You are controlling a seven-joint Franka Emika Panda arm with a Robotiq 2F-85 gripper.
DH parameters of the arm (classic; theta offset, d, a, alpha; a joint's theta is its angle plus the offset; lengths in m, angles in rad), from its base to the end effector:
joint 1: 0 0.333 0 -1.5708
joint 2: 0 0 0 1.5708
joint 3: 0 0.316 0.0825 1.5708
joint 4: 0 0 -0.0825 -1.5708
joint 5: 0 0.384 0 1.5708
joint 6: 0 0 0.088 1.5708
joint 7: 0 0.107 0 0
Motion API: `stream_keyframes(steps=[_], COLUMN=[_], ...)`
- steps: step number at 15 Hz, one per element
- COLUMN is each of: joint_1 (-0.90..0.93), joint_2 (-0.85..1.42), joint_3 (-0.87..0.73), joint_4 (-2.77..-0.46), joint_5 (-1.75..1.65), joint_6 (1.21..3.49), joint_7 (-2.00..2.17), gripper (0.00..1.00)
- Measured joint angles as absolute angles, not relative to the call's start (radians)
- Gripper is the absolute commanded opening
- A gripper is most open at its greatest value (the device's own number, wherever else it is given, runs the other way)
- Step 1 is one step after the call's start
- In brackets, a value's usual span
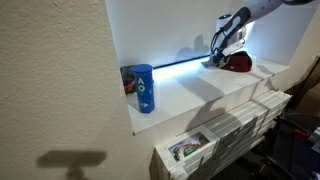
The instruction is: Hang the grey cap on the bottle
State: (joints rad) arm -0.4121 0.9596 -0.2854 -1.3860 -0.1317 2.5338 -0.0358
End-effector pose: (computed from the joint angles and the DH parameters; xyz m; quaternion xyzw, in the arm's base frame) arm 0.6055 -0.4409 0.1672 0.9613 -0.2038 0.0447 0.1798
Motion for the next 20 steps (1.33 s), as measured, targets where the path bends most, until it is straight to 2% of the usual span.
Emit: stream_keyframes(steps=[5, 6, 13, 17, 20], joint_1=[-0.405, -0.400, -0.340, -0.258, -0.122], joint_2=[0.962, 0.964, 0.983, 0.974, 0.941], joint_3=[-0.298, -0.306, -0.386, -0.508, -0.631], joint_4=[-1.386, -1.386, -1.392, -1.469, -1.486], joint_5=[-0.141, -0.145, -0.181, -0.187, -0.187], joint_6=[2.534, 2.534, 2.556, 2.770, 2.846], joint_7=[-0.033, -0.030, 0.076, 0.285, 0.453], gripper=[0.03, 0.00, 0.01, 0.01, 0.01])
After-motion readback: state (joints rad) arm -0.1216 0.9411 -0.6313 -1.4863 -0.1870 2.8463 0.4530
